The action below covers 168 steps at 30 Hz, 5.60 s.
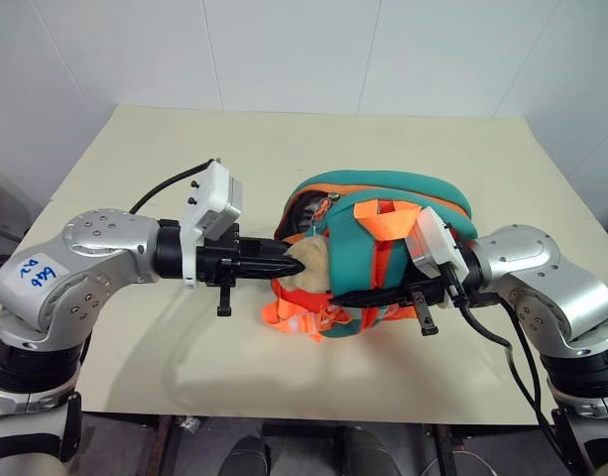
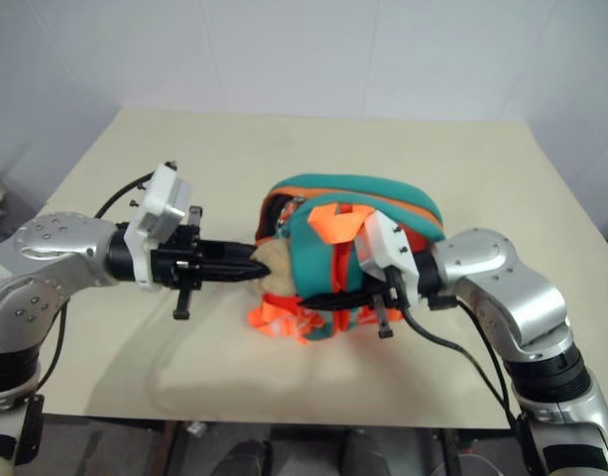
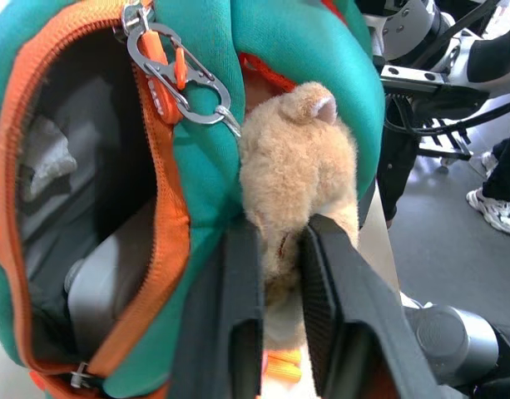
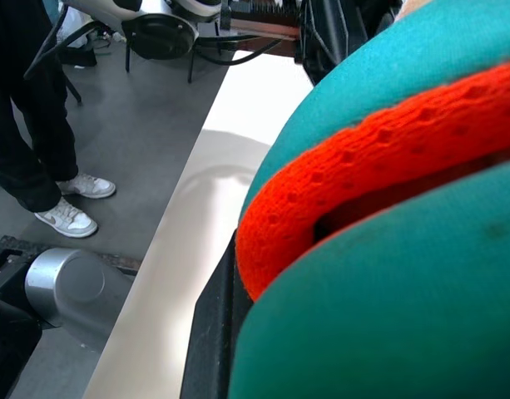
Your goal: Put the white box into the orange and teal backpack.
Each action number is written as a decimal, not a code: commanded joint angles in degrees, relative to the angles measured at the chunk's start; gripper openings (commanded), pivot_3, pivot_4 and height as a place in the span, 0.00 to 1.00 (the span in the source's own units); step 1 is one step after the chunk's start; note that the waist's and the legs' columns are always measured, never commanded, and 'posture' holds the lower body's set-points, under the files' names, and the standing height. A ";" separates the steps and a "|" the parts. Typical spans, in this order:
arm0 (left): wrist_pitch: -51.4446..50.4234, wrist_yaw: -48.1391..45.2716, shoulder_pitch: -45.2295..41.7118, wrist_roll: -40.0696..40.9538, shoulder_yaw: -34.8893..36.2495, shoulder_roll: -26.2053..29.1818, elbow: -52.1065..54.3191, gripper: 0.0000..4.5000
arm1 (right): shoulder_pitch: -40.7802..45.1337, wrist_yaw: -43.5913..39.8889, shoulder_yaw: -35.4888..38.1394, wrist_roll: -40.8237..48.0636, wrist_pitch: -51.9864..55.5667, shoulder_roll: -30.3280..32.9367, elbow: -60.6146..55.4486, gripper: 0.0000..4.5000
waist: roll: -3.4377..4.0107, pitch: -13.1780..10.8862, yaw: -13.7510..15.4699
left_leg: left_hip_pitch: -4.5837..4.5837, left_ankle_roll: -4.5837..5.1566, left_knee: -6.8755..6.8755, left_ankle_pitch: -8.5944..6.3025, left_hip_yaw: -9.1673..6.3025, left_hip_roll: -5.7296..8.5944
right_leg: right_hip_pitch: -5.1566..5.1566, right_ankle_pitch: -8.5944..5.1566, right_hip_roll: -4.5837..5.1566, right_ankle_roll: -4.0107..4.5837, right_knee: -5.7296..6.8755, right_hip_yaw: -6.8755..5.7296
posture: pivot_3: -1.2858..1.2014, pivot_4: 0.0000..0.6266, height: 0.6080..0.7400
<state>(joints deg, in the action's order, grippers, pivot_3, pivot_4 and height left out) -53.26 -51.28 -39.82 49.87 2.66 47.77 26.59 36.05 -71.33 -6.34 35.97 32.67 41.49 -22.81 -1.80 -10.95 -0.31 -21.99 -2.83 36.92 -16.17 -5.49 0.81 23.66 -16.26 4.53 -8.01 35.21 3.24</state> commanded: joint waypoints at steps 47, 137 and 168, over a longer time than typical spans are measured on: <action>4.02 -10.56 -4.06 -3.62 3.36 8.09 -6.40 0.61 | -1.09 1.10 0.28 -1.56 -2.09 0.66 -0.72 0.12 | 0.14 -0.09 0.14 | -0.14 0.03 -0.22 -0.02 -0.01 -0.04 | 0.06 0.01 -0.03 -0.03 -0.15 -0.06 | 0.52 0.24 1.00; 34.87 -31.45 -20.64 -36.27 -9.14 17.50 -52.01 0.04 | -1.93 0.14 -0.25 -4.54 -4.60 0.13 1.99 0.12 | 0.19 -0.12 -1.49 | -0.12 0.06 0.00 -0.05 0.02 -0.04 | 0.05 0.00 -0.09 -0.05 0.20 -0.05 | 0.52 0.24 1.00; 45.96 -36.94 -14.48 -47.55 -22.22 9.56 -56.63 0.04 | -1.23 0.46 -1.62 -4.53 -5.05 -1.37 2.72 0.12 | 0.18 -0.12 -1.29 | -0.10 0.08 0.09 -0.06 0.02 -0.06 | 0.06 -0.01 -0.10 -0.04 0.35 -0.05 | 0.52 0.24 1.00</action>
<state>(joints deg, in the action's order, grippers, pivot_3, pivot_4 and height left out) -7.64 -86.01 -53.63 4.74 -19.08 57.40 -28.33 34.57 -70.78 -8.80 30.76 28.16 40.19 -18.83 -1.62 -11.06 -1.60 -22.08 -2.75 37.02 -16.23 -5.47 0.77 23.71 -16.27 4.44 -8.05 35.55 3.19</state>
